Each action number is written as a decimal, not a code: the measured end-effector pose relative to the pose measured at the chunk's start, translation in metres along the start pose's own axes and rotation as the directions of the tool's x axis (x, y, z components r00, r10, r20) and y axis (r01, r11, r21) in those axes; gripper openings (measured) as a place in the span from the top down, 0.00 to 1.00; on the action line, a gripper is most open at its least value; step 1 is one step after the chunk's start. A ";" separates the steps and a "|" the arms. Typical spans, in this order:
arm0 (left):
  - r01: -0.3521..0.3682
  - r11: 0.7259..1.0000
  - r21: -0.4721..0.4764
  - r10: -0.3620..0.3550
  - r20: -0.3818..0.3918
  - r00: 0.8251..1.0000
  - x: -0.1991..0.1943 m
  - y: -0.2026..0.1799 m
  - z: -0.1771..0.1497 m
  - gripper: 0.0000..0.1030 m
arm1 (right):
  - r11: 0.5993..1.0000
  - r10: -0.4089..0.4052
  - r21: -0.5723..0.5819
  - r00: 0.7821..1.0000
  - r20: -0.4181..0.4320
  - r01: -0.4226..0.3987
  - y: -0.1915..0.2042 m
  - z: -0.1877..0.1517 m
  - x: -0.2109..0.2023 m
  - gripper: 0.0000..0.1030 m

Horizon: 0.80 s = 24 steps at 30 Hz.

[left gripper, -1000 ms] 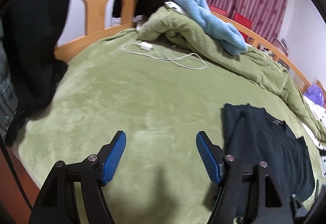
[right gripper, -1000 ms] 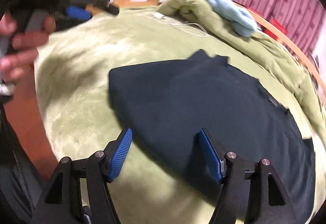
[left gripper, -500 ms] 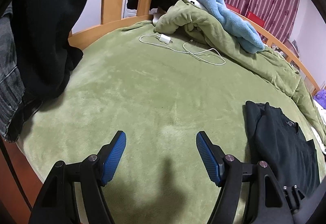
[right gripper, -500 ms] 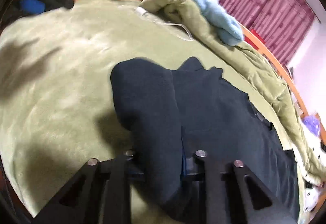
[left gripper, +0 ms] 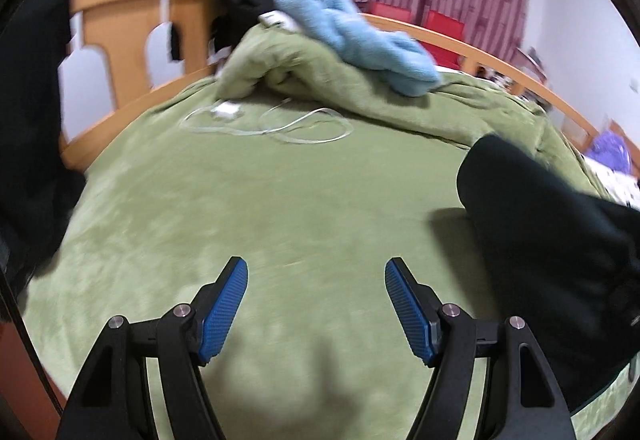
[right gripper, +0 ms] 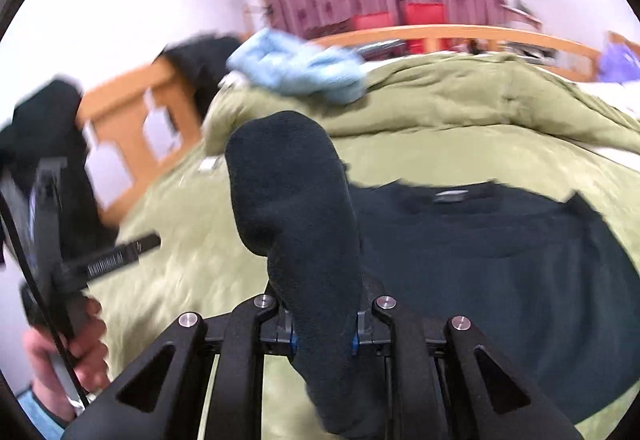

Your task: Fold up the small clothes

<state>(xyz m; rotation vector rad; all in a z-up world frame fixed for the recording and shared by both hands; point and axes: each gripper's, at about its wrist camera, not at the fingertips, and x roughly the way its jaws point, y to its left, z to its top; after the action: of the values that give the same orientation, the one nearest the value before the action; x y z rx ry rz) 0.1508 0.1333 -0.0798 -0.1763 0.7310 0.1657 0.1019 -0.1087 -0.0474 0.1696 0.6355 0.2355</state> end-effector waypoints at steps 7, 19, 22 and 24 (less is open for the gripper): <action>0.069 0.993 0.094 -0.067 -0.027 0.997 0.011 -0.089 0.002 0.32 | 0.969 -0.138 0.219 0.985 0.108 0.111 -0.148 0.001 -0.070 0.85; 0.166 0.954 0.251 -0.160 -0.042 0.986 0.003 -0.219 -0.018 0.32 | 0.882 -0.184 0.411 0.972 -0.147 0.229 -0.296 -0.081 -0.085 0.57; 0.186 0.950 0.252 -0.175 -0.064 0.982 0.008 -0.232 -0.019 0.32 | 0.898 -0.170 0.386 0.976 -0.139 0.212 -0.298 -0.074 -0.099 0.55; 0.194 0.948 0.252 -0.179 -0.082 0.980 0.012 -0.239 -0.020 0.32 | 0.911 -0.176 0.354 0.975 -0.134 0.213 -0.299 -0.065 -0.112 0.55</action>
<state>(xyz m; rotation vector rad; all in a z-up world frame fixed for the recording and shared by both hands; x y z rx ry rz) 0.1972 -0.1018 -0.0781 0.0001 0.7822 -0.1172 0.0244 -0.4199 -0.1034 0.4542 0.7879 -0.0722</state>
